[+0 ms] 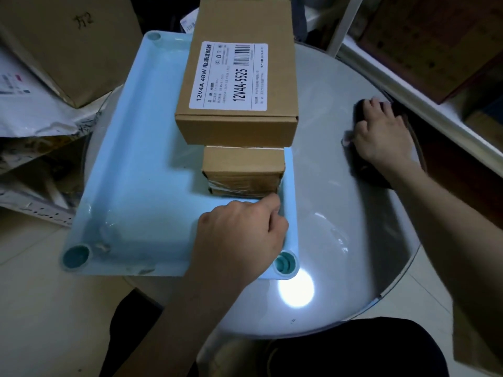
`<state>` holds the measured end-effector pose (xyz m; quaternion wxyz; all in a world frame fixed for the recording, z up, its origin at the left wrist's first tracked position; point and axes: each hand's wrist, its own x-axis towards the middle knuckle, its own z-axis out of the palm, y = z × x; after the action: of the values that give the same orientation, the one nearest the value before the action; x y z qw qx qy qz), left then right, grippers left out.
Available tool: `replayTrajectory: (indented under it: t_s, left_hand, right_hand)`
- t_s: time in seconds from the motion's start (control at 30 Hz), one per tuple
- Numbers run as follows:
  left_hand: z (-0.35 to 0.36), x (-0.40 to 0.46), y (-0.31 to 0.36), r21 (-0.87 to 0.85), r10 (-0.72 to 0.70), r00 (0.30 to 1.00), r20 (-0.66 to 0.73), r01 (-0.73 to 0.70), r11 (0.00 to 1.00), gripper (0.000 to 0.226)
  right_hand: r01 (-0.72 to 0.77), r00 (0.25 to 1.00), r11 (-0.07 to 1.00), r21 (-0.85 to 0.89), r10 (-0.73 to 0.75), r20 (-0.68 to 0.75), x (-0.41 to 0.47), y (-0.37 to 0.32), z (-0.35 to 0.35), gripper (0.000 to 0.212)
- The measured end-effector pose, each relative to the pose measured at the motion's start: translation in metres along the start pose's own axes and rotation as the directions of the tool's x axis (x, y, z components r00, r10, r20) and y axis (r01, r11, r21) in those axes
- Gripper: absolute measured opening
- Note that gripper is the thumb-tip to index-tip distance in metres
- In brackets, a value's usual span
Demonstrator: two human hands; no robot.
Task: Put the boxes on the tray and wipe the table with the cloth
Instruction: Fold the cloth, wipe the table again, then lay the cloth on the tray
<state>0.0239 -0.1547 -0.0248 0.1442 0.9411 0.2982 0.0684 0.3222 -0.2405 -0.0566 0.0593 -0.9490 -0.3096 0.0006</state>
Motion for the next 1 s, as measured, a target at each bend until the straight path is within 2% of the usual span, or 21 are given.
replayTrajectory:
  t_s: [0.07, 0.13, 0.2, 0.27, 0.33, 0.4, 0.5, 0.57, 0.63, 0.73, 0.8, 0.87, 0.93, 1.0]
  left_hand:
    - [0.000, 0.000, 0.001, -0.019, -0.016, 1.000, 0.006, 0.016, 1.000, 0.019]
    - [0.000, 0.000, 0.002, -0.038, -0.027, 1.000, -0.006, 0.027, 0.999, 0.019]
    - [-0.001, -0.001, 0.002, -0.055, -0.031, 1.000, 0.004, 0.031, 0.998, 0.019]
    - [-0.001, -0.001, 0.002, -0.056, -0.032, 0.999, 0.021, 0.033, 0.998, 0.020]
    - [-0.002, -0.001, 0.002, -0.063, -0.040, 0.999, 0.009, 0.040, 0.997, 0.019]
    - [-0.002, 0.000, 0.002, -0.064, -0.039, 0.999, 0.009, 0.039, 0.997, 0.019]
    - [-0.003, -0.001, 0.003, -0.067, -0.052, 0.997, 0.049, 0.056, 0.996, 0.020]
    - [-0.004, -0.001, 0.003, -0.076, -0.050, 0.997, 0.058, 0.055, 0.996, 0.020]
    - [-0.004, 0.000, 0.003, -0.081, -0.050, 0.997, 0.061, 0.055, 0.995, 0.020]
    - [-0.004, -0.001, 0.003, -0.080, -0.055, 0.996, 0.070, 0.060, 0.995, 0.020]
    - [-0.003, -0.001, 0.003, -0.080, -0.050, 0.996, 0.067, 0.055, 0.995, 0.020]
    - [-0.003, -0.001, 0.003, -0.081, -0.047, 0.997, 0.067, 0.053, 0.995, 0.020]
    - [-0.003, 0.000, 0.002, -0.087, -0.049, 0.996, 0.074, 0.056, 0.995, 0.020]
    - [-0.003, 0.001, 0.001, -0.087, -0.046, 0.996, 0.079, 0.053, 0.995, 0.020]
  right_hand:
    - [0.051, 0.998, 0.998, 0.025, -0.052, 0.021, -0.009, -0.024, 0.006, 0.054]
    - [0.202, 0.977, 0.978, 0.045, -0.204, 0.065, -0.039, -0.040, 0.010, 0.063]
    - [0.346, 0.928, 0.937, 0.051, -0.350, 0.126, -0.082, -0.035, 0.007, 0.069]
    - [0.410, 0.892, 0.908, 0.086, -0.419, 0.168, -0.111, -0.007, -0.001, 0.070]
    - [0.383, 0.905, 0.919, 0.093, -0.393, 0.163, -0.111, 0.025, -0.008, 0.069]
    - [0.267, 0.950, 0.959, 0.095, -0.279, 0.142, -0.091, 0.040, -0.010, 0.069]
    - [0.109, 0.991, 0.993, 0.041, -0.112, 0.069, -0.054, 0.030, -0.004, 0.063]
    - [0.057, 0.998, 0.998, 0.004, -0.057, 0.034, -0.042, 0.007, 0.002, 0.057]
    - [0.081, 0.996, 0.997, 0.021, -0.082, 0.046, -0.046, -0.023, 0.008, 0.058]
    - [0.260, 0.963, 0.964, 0.055, -0.263, 0.062, -0.086, -0.056, 0.011, 0.069]
    - [0.407, 0.904, 0.910, 0.079, -0.414, 0.106, -0.119, -0.053, 0.007, 0.071]
    - [0.469, 0.863, 0.878, 0.101, -0.479, 0.161, -0.135, -0.025, 0.002, 0.071]
    - [0.402, 0.895, 0.909, 0.111, -0.415, 0.164, -0.127, 0.009, -0.003, 0.072]
    - [0.258, 0.954, 0.960, 0.112, -0.271, 0.125, -0.105, 0.026, -0.006, 0.070]
